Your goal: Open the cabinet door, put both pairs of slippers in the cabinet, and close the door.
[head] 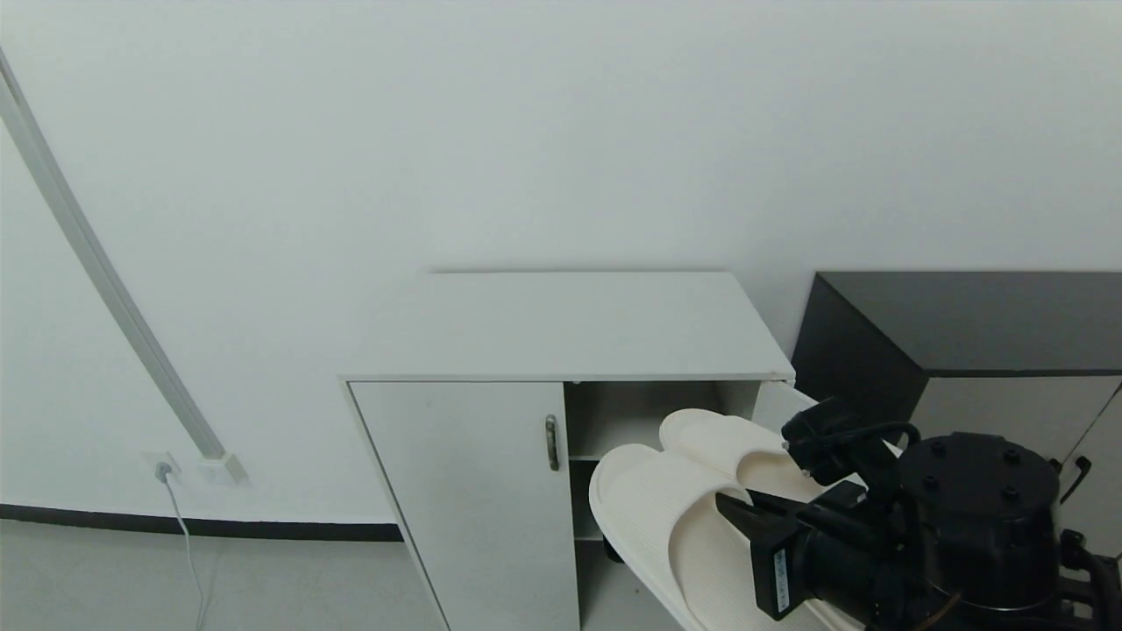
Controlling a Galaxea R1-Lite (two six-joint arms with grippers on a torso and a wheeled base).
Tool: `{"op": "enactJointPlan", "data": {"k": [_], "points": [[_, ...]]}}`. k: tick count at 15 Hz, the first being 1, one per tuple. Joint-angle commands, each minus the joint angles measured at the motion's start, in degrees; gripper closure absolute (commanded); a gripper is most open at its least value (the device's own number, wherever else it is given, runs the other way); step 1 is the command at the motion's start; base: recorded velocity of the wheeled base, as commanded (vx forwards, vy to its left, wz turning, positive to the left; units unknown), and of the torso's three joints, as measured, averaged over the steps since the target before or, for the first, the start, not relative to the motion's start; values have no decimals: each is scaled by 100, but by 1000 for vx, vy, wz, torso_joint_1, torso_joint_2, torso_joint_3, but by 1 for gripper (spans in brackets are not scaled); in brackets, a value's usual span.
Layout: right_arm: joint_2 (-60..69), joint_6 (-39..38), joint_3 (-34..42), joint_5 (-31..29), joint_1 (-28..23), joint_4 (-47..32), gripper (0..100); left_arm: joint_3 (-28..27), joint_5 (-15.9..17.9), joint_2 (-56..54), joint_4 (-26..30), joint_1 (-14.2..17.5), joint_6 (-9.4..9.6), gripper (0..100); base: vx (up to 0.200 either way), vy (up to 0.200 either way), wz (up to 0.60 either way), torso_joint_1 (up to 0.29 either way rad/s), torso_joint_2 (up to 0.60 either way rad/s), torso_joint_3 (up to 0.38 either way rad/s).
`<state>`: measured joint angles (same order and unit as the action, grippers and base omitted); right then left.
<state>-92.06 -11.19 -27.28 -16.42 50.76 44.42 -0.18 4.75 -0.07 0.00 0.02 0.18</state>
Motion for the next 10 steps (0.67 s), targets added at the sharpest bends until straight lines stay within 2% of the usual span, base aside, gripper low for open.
{"op": "enactJointPlan", "data": {"k": [1, 10], "points": [[13, 3, 21, -1, 30, 5, 100, 1, -1, 7, 0, 6, -1, 100, 0, 0, 0, -227, 554, 315], [-40, 3, 48, -1, 57, 5, 100, 1, -1, 7, 0, -2, -1, 100, 0, 0, 0, -207, 534, 320]]}}
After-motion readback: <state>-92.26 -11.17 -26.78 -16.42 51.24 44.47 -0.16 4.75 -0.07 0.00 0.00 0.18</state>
